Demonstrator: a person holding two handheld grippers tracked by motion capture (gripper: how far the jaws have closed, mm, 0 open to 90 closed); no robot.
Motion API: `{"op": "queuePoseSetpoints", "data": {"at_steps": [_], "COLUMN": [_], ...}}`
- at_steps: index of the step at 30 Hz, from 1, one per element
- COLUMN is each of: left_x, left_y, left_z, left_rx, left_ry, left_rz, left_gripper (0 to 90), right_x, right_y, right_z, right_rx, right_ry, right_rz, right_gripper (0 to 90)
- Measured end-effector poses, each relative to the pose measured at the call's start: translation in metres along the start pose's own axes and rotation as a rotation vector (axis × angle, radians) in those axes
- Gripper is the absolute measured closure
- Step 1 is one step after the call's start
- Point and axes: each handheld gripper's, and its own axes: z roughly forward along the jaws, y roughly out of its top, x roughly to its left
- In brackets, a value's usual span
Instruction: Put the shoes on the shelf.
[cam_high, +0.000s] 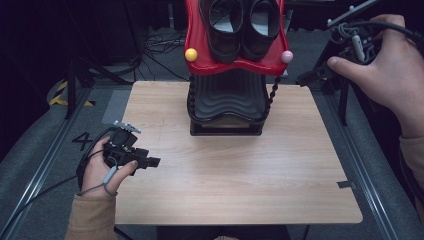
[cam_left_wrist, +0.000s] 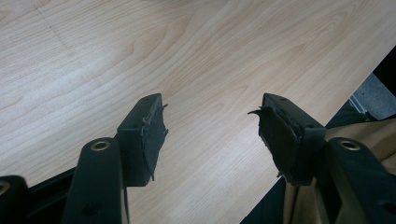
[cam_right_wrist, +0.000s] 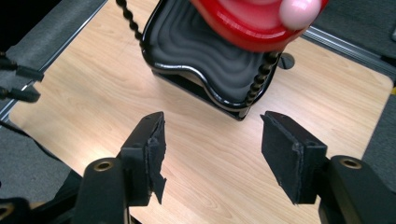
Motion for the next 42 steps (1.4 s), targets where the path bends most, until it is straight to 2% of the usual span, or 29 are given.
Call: {"op": "queuePoseSetpoints", "data": {"at_steps": [2, 7, 10, 13, 15, 18, 23, 28, 30, 35, 38, 40, 41, 42], "left_x": [0.0, -0.002, -0.004, -0.005, -0.006, -0.007, -0.006, -0.002, -0.001, -0.001, -0.001, -0.001, -0.001, -0.001], "left_y": [-0.002, -0.005, -0.007, -0.009, -0.011, -0.012, -0.012, -0.013, -0.012, -0.01, -0.009, -0.009, -0.009, -0.009], "left_z": [0.001, 0.002, 0.001, 0.001, 0.001, 0.002, 0.003, 0.006, 0.008, 0.015, 0.018, 0.019, 0.02, 0.02], "left_rx": [0.004, 0.005, -0.003, -0.004, 0.0, 0.002, 0.008, 0.011, 0.016, 0.038, 0.043, 0.044, 0.045, 0.045], "left_ry": [0.002, 0.01, 0.015, 0.015, 0.016, 0.017, 0.019, 0.022, 0.021, 0.024, 0.025, 0.025, 0.029, 0.029], "left_rz": [-0.007, 0.0, 0.003, -0.003, -0.004, -0.009, -0.006, -0.017, -0.018, -0.02, -0.02, -0.02, -0.021, -0.021], "left_gripper": [41.1, 41.6, 41.8, 41.8, 41.8, 41.8, 41.7, 41.7, 41.8, 41.8, 41.7, 41.8, 41.8, 42.0], "right_x": [-0.006, -0.011, -0.015, -0.016, -0.018, -0.023, -0.032, -0.037, -0.039, -0.046, -0.05, -0.052, -0.056, -0.056], "right_y": [-0.017, -0.032, -0.048, -0.057, -0.067, -0.08, -0.097, -0.116, -0.12, -0.144, -0.152, -0.154, -0.16, -0.16], "right_z": [0.013, 0.027, 0.039, 0.046, 0.053, 0.062, 0.077, 0.092, 0.095, 0.131, 0.149, 0.154, 0.167, 0.167], "right_rx": [0.011, 0.014, 0.019, 0.012, 0.007, -0.002, -0.003, 0.035, 0.035, 0.098, 0.117, 0.128, 0.136, 0.136], "right_ry": [0.029, 0.047, 0.073, 0.065, 0.079, 0.105, 0.084, 0.083, 0.086, 0.106, 0.105, 0.104, 0.137, 0.137], "right_rz": [-0.011, -0.023, -0.044, -0.069, -0.089, -0.092, -0.118, -0.139, -0.141, -0.146, -0.148, -0.154, -0.18, -0.18], "right_gripper": [40.3, 39.9, 39.2, 38.8, 38.8, 38.8, 37.4, 35.0, 34.9, 34.2, 33.7, 33.8, 33.6, 33.6]}}
